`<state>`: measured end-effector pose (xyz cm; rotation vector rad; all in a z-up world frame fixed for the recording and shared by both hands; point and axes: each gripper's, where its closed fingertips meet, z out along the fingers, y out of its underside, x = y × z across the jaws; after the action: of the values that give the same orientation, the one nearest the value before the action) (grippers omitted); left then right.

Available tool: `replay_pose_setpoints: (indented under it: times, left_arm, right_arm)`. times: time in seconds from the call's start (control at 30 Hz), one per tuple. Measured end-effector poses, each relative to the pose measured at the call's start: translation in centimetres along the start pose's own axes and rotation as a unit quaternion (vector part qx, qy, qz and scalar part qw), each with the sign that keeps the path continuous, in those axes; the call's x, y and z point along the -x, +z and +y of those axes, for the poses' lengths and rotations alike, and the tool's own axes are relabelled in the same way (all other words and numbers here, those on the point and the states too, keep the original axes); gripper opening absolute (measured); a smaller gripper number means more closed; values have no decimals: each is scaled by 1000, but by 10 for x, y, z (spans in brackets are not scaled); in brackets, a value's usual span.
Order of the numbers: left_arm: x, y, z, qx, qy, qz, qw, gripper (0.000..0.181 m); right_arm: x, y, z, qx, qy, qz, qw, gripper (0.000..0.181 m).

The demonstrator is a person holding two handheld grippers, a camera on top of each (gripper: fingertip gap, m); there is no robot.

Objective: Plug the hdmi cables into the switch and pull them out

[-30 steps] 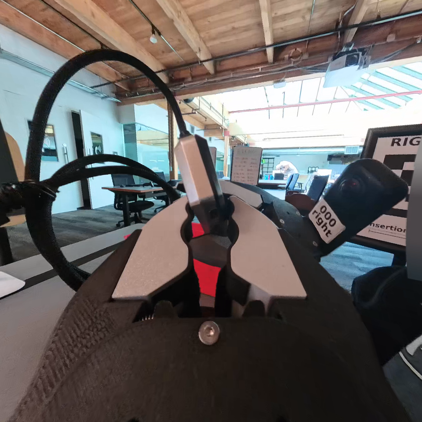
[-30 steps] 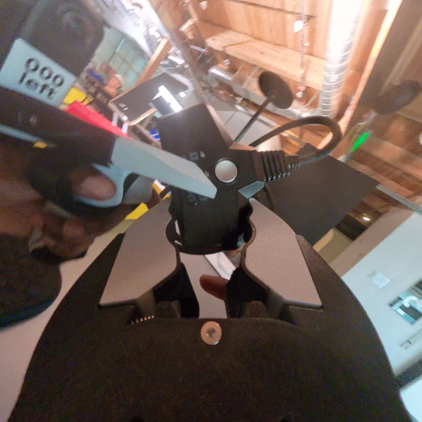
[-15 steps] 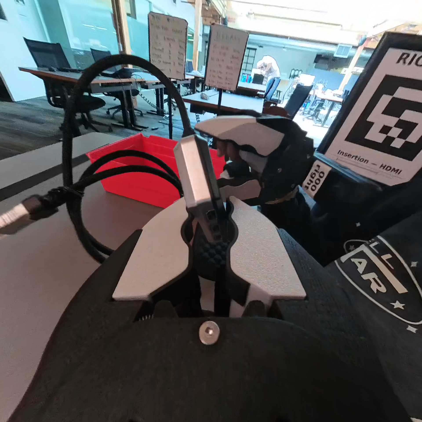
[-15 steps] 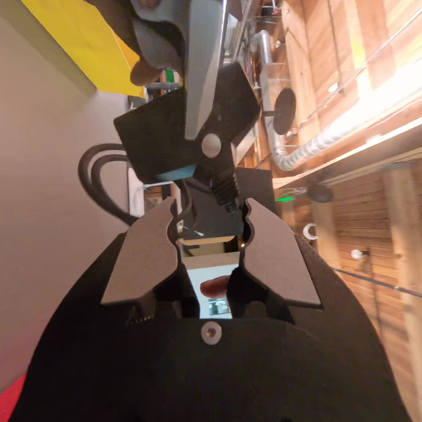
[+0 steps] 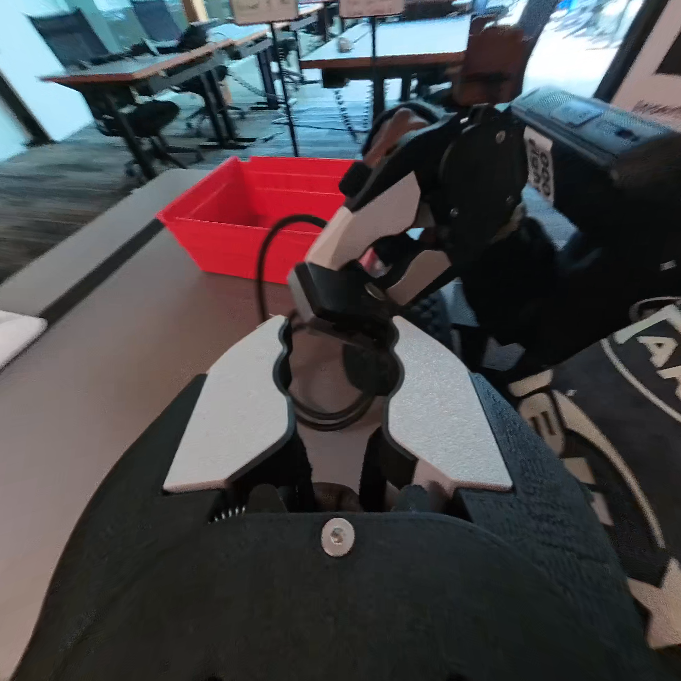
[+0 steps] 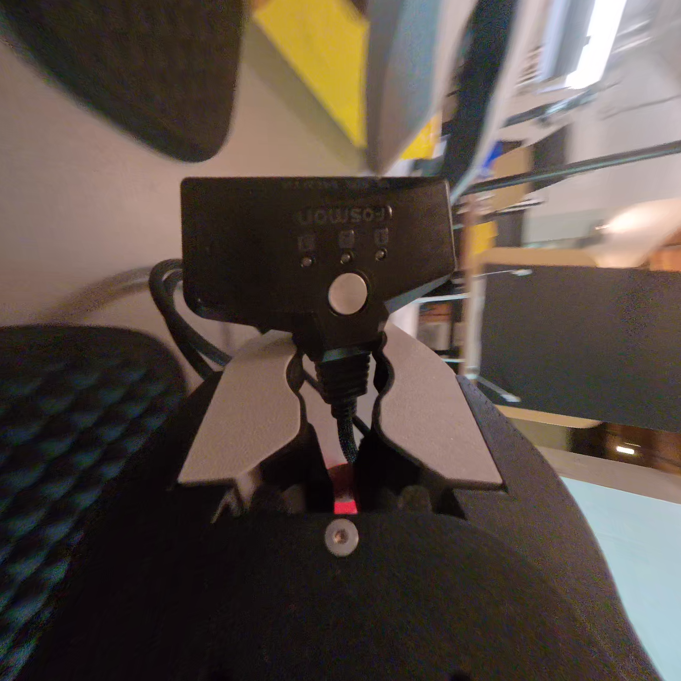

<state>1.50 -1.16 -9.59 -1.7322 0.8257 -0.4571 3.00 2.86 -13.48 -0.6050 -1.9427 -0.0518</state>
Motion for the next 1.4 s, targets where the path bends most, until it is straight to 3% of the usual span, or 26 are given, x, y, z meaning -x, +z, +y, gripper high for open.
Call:
replay_pose_setpoints:
  times: [0.13, 0.23, 0.37, 0.53, 0.67, 0.77, 0.9, 1.0, 1.13, 1.4]
  left_arm:
    - [17, -31, -11, -26, 34, -68, 997, 48]
    - [39, -61, -18, -46, 47, -141, 988, 48]
    - [71, -102, -11, -32, 46, -245, 968, 49]
    - [104, -156, 35, 81, 9, -335, 939, 58]
    - [123, -197, 75, 155, -40, -393, 905, 62]
    - [120, -210, 110, 224, -67, -376, 897, 62]
    - [97, -209, 162, 330, -89, -278, 898, 63]
    - [96, -215, 191, 390, -129, -259, 874, 63]
    - [91, -213, 198, 404, -134, -234, 874, 63]
    - [90, -203, 205, 434, -106, -206, 871, 48]
  right_arm:
    - [34, 5, 21, 43, 64, -127, 989, 35]
    - [64, 7, 34, 79, 115, -226, 964, 36]
    - [86, 15, 52, 133, 137, -288, 938, 36]
    - [101, 21, 61, 161, 183, -329, 912, 36]
    - [100, 21, 63, 152, 183, -324, 916, 36]
    - [99, 23, 66, 152, 176, -317, 919, 36]
    - [97, 28, 67, 145, 181, -312, 921, 37]
    - [95, 28, 65, 132, 200, -315, 918, 41]
    - [86, 25, 63, 109, 220, -301, 922, 61]
    - [68, 12, 50, 54, 220, -267, 937, 65]
